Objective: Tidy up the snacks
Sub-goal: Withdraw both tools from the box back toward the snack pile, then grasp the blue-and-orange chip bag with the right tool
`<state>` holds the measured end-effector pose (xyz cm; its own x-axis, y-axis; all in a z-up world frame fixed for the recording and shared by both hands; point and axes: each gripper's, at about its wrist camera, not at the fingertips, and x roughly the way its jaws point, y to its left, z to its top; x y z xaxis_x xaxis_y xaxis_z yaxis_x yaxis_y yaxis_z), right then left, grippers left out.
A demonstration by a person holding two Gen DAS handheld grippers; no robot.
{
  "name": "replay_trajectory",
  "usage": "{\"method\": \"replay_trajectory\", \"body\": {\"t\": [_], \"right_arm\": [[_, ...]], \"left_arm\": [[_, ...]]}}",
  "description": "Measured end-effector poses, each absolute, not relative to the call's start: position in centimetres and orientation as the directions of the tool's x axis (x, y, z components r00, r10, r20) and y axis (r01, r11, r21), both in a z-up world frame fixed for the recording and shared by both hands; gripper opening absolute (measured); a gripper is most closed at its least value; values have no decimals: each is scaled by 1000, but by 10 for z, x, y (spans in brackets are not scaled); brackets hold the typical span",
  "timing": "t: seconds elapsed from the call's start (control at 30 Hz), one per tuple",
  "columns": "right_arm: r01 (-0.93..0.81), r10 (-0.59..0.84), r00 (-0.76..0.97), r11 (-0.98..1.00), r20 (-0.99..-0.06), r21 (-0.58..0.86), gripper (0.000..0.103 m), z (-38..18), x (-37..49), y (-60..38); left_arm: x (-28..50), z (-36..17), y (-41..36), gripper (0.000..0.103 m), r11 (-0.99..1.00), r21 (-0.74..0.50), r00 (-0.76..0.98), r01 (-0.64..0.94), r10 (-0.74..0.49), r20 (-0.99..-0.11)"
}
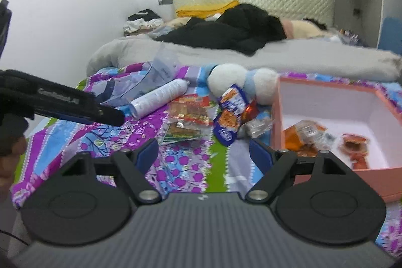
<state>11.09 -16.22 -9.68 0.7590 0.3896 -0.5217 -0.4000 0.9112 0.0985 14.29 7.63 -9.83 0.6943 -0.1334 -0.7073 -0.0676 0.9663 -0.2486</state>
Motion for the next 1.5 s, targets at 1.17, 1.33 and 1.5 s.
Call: {"method": "replay_trajectory", "body": {"t": [1.17, 1.33, 1.5], "right_arm": [[-180, 198, 785, 980, -587, 90, 64, -253, 293, -94], [-168, 209, 773, 978, -599, 124, 63, -257, 301, -93], [-154, 195, 766, 981, -612, 120, 32, -258, 306, -92]], "left_arm": [[345, -261, 115, 33, 885, -452, 639, -109, -286, -714], [346, -263, 118, 12, 874, -470, 649, -119, -290, -703], [342, -264, 120, 6, 851, -512, 659, -118, -318, -682]]}}
